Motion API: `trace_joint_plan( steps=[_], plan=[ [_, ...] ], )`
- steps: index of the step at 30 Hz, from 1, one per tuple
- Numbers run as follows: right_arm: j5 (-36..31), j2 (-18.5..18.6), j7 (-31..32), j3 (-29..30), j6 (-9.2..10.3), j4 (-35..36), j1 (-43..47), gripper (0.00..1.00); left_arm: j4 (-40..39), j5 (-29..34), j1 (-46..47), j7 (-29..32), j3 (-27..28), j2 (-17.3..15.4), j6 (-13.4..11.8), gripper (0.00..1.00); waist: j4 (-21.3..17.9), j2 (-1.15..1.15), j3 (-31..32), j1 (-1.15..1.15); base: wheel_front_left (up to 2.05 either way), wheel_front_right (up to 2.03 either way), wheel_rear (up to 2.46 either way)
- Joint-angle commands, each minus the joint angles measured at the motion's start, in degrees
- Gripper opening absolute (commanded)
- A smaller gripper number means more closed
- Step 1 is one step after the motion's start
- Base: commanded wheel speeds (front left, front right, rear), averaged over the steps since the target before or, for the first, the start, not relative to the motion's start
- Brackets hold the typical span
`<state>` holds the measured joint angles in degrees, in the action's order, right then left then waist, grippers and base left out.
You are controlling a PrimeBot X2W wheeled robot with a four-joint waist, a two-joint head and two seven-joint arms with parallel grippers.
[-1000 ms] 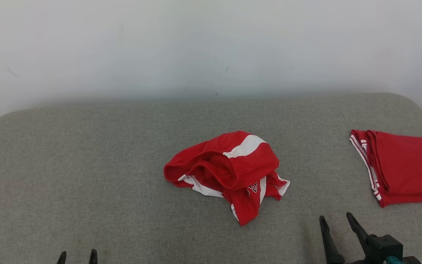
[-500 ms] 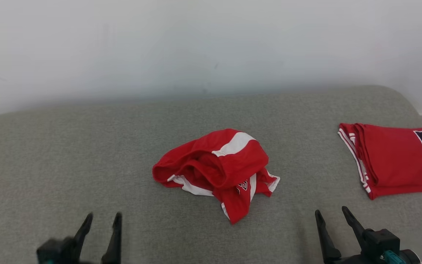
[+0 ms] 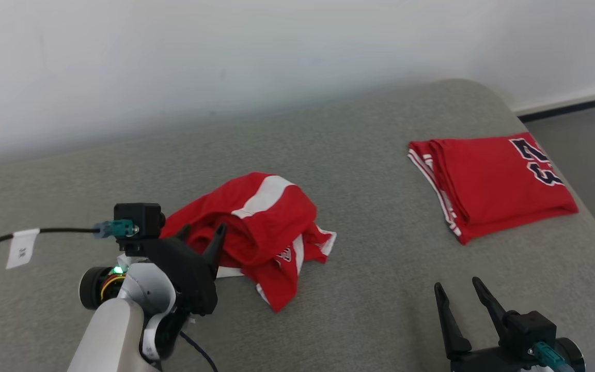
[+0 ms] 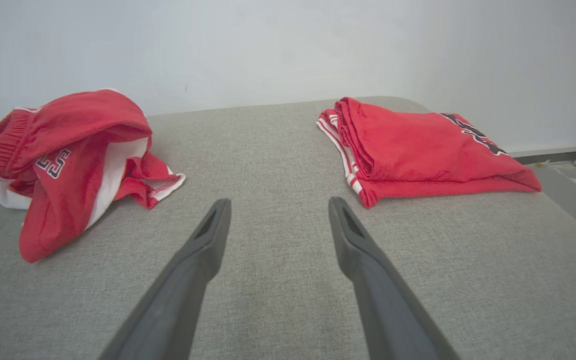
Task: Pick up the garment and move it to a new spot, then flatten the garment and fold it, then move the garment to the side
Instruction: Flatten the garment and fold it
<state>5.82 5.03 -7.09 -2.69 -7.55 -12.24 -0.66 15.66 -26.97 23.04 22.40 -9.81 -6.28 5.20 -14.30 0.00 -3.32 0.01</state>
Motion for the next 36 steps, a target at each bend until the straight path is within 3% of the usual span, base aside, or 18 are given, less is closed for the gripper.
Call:
trace_joint_plan(
  steps=[1, 7, 15, 16, 18, 19, 23, 31, 36],
  plan=[
    [0.15, -0.27, -0.46, -0.24, 0.11, -0.25, -0.45, 1.0, 1.74, 0.21, 1.35, 1.92, -0.26, 0.14, -1.0, 1.0, -4.57, 0.0, -2.4, -0.01, 0.0, 0.0, 0.0],
    [0.74, -0.73, -1.65, -0.52, 0.11, -1.35, -1.18, 1.0, 5.78, -1.63, 4.99, 4.72, 1.28, 1.5, -5.75, 1.0, -8.25, 0.0, -3.98, -0.01, 0.0, 0.0, 0.0],
    [0.65, -0.99, -2.23, -0.83, 0.11, -2.51, -1.78, 1.0, 8.95, -2.7, 6.75, 5.25, 1.33, 2.05, -8.0, 1.0, -8.91, 0.0, -3.95, -0.01, 0.0, 0.0, 0.0],
    [0.65, -1.03, -2.32, -0.95, 0.11, -2.57, -1.95, 1.0, 9.2, -2.65, 7.02, 4.84, 1.44, 2.03, -8.24, 0.89, -8.88, 0.0, -3.95, -0.01, 0.0, 0.0, 0.0],
    [0.69, -1.05, -2.45, -1.11, 0.11, -2.63, -2.33, 1.0, 9.4, -1.96, 7.57, 3.74, 1.33, 1.9, -8.29, 0.13, -8.8, 0.0, -3.95, -0.01, 0.0, 0.0, 0.0],
    [0.69, -1.07, -2.51, -1.13, 0.11, -2.68, -2.42, 1.0, 9.54, -1.81, 7.73, 3.33, 1.06, 1.84, -7.96, 0.0, -8.72, 0.0, -3.91, -0.01, 0.0, 0.0, 0.0],
    [0.65, -1.17, -2.48, -1.05, 0.11, -2.77, -2.46, 1.0, 9.15, -1.41, 8.95, 0.92, 0.65, 1.68, -6.68, 0.0, -8.33, 0.0, -3.61, -0.01, 0.0, 0.0, 0.0],
    [0.2, -0.92, -2.16, -0.93, 0.11, -2.81, -2.52, 1.0, 5.68, 0.03, 16.64, -7.7, -4.57, 2.84, -1.6, 0.0, -6.52, 0.0, -1.84, -0.01, 0.0, 0.0, 0.0],
    [0.36, -0.75, -1.72, -1.12, 0.11, -2.87, -2.1, 1.0, 1.66, -2.3, 22.57, -11.75, -7.93, 3.4, -1.76, 0.0, -5.68, 0.0, -0.57, -0.01, 0.0, 0.0, 0.0]
  ],
)
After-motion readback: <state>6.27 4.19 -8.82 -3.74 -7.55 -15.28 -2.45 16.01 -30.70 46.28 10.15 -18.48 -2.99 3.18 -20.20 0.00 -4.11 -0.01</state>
